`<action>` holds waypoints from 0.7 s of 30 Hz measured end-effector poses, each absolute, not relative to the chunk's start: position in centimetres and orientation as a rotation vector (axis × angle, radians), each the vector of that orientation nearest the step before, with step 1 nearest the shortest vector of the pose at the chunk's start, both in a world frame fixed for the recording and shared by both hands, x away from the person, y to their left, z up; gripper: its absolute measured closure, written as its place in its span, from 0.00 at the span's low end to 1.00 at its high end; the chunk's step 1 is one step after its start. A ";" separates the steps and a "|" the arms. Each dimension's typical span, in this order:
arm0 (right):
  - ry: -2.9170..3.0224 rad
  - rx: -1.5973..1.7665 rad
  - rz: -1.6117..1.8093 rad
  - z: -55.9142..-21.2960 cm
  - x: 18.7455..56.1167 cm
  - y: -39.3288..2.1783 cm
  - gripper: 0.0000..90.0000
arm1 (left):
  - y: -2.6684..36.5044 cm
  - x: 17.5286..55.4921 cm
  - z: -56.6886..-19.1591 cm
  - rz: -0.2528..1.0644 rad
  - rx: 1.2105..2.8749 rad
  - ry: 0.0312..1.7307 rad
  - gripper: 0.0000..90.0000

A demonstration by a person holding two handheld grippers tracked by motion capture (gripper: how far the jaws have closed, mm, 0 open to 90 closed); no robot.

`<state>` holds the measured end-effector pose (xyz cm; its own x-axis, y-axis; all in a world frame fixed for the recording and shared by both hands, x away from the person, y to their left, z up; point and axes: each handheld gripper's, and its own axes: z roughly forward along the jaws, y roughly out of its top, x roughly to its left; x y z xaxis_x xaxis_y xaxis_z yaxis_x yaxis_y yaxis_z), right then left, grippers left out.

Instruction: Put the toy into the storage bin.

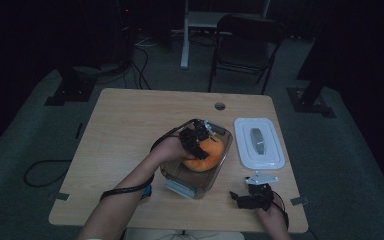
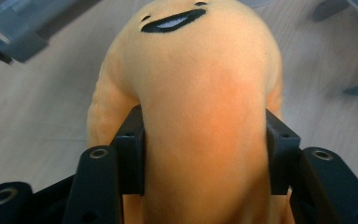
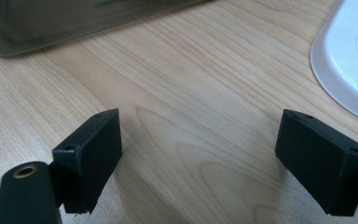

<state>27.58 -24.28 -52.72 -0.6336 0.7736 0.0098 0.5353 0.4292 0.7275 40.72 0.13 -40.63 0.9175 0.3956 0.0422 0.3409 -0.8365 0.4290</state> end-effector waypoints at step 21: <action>2.361 1.123 1.022 -52.7 27.6 -24.3 0.16 | -0.4 40.1 -40.6 0.176 2.687 0.616 0.19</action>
